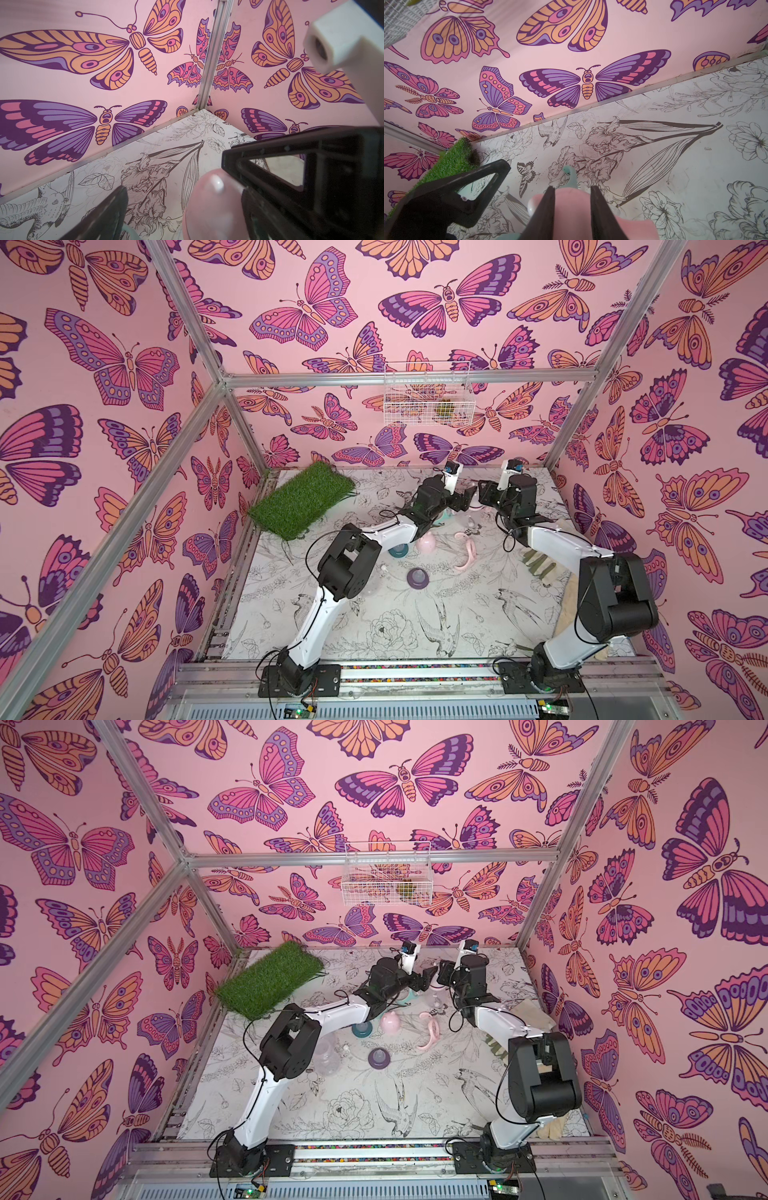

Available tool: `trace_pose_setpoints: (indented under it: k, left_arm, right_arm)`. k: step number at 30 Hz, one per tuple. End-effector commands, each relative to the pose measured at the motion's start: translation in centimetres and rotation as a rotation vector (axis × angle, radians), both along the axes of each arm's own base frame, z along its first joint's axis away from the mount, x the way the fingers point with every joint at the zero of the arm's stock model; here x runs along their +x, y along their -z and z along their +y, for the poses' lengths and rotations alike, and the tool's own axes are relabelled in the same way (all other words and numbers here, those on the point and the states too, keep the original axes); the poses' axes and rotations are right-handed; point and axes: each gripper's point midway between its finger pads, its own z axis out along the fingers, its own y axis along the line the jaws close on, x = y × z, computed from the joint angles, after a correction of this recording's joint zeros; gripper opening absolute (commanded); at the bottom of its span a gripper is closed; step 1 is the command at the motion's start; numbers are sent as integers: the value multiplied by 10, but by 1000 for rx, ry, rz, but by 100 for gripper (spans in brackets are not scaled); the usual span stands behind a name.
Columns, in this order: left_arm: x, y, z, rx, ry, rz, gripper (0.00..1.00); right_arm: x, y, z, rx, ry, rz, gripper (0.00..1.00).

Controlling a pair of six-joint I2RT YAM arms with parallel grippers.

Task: Assemble the baby bottles
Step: Close the lid on the baby bottle.

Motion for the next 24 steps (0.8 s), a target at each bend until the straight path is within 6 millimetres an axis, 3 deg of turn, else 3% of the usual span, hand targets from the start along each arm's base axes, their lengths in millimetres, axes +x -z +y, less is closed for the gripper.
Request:
trace_pose_setpoints:
  k: [1,24]
  left_arm:
    - [-8,25,-5,38,29,36,87]
    - [-15,44,-4,85,53,72,86]
  right_arm:
    - [-48,112,4,-60,-27,371,30]
    - [-76,160,2,-43,12,537,25]
